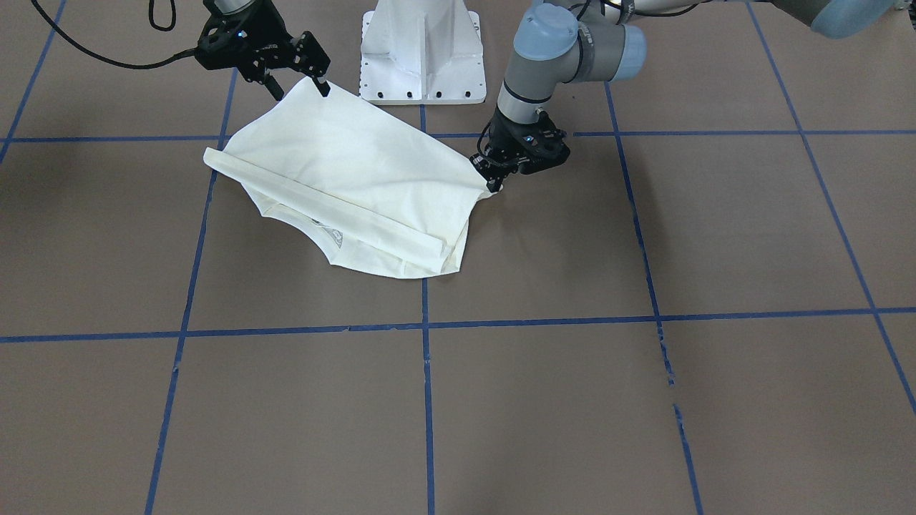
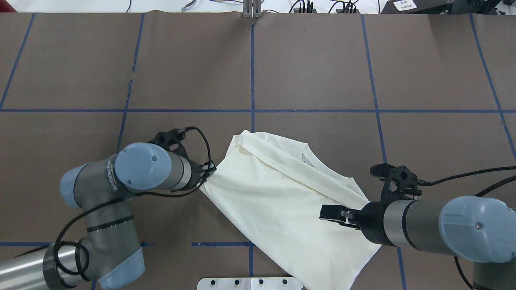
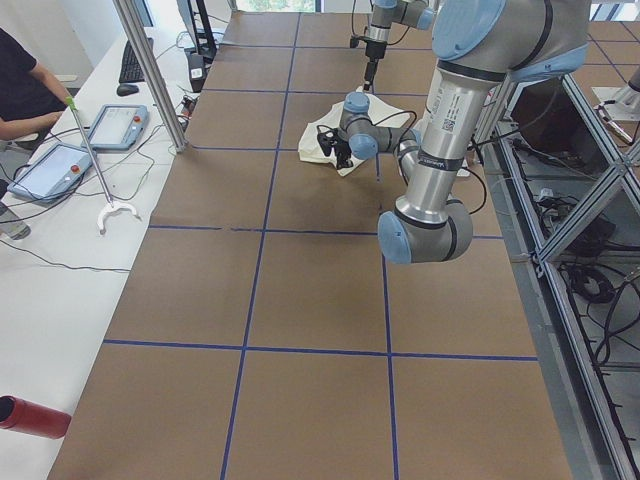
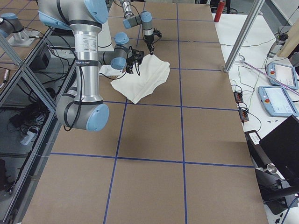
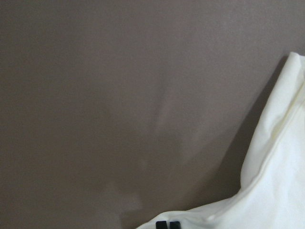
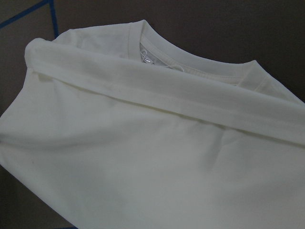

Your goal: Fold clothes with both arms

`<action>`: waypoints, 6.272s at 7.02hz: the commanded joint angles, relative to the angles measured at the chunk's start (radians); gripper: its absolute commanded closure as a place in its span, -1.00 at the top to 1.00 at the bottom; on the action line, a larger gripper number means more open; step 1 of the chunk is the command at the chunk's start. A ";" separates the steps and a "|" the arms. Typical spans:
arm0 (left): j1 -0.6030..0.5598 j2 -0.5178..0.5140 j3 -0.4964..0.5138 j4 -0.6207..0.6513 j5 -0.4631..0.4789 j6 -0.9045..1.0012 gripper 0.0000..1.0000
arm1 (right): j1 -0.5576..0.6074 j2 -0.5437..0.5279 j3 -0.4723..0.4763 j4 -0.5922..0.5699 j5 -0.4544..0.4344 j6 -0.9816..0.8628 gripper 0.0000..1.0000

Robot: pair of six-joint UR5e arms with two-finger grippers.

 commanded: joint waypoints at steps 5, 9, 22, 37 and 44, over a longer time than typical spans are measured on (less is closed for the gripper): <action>-0.287 -0.326 0.513 -0.145 0.002 0.197 -1.00 | 0.092 0.004 -0.037 -0.004 0.031 -0.015 1.00; -0.308 -0.436 0.806 -0.411 0.077 0.254 -1.00 | 0.100 0.006 -0.066 -0.003 0.020 -0.015 1.00; -0.356 -0.053 -0.070 0.059 -0.200 0.420 1.00 | 0.102 0.689 -0.659 -0.496 0.026 -0.488 1.00; -0.301 -0.045 -0.056 0.045 -0.194 0.406 1.00 | 0.151 0.691 -0.704 -0.645 0.080 -0.658 1.00; -0.287 -0.048 -0.054 0.045 -0.192 0.401 1.00 | 0.217 0.584 -0.624 -0.645 0.080 -0.768 1.00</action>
